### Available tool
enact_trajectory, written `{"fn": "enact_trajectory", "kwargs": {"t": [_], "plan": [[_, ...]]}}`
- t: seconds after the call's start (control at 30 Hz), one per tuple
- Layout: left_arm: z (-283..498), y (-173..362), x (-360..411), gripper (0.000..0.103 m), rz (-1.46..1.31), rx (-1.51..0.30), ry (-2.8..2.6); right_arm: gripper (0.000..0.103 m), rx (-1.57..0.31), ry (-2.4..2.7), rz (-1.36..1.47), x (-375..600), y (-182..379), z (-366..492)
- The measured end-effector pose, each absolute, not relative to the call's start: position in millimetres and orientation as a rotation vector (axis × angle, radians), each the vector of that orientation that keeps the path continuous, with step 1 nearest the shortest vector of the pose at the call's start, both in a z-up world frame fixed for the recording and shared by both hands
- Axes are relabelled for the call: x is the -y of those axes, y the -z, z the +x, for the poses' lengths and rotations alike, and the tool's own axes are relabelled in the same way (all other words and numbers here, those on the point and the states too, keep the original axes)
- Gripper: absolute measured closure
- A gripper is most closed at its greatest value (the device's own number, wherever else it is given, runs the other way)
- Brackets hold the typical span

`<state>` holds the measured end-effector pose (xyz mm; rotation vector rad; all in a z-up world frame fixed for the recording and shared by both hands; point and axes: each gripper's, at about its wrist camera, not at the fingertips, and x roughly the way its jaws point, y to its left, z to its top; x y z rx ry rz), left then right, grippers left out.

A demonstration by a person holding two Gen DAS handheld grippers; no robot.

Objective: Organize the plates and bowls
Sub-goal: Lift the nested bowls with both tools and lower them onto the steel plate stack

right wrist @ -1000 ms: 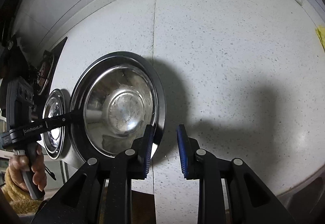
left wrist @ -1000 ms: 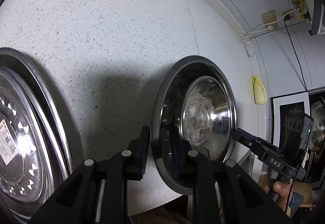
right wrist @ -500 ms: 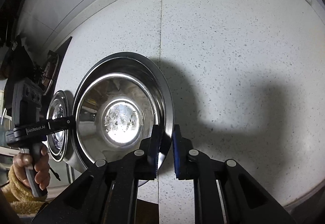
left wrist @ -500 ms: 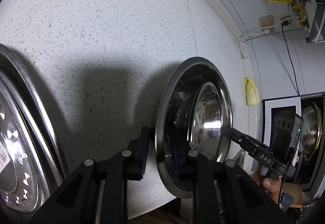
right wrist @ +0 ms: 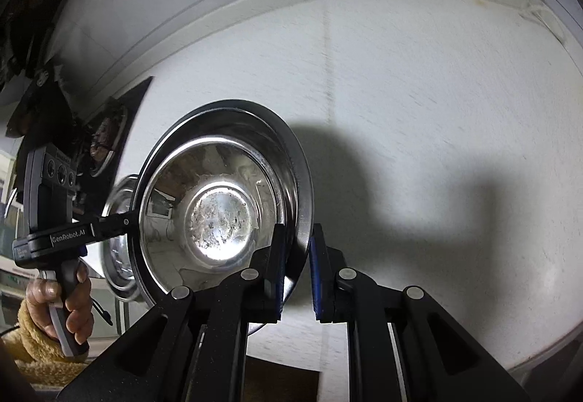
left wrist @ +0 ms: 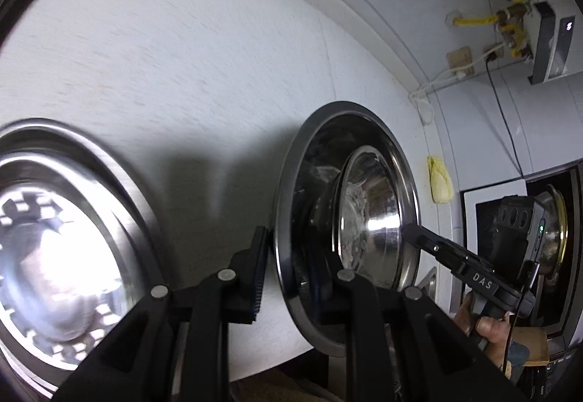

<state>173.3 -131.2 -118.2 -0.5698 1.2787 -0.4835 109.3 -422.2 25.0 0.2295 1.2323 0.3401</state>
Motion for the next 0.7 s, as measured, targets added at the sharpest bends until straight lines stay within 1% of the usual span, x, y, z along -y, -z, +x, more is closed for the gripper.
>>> {"fn": "enact_trajectory", "kwargs": {"t": [0.17, 0.37, 0.57, 0.7], "plan": [[152, 100, 61, 0.085, -0.593, -1.243, 0.389, 0.092, -1.227, -0.464, 0.194, 360, -29, 115], [121, 92, -21, 0.085, -0.603, -1.227, 0.274, 0.092, -1.265, -0.591, 0.161, 282, -15, 109], [108, 110, -76, 0.085, -0.632, -1.247, 0.217, 0.092, -1.305, -0.624, 0.137, 235, 0, 96], [108, 125, -90, 0.085, -0.628, -1.274, 0.238, 0.092, -1.324, -0.589, 0.141, 223, 8, 91]]}}
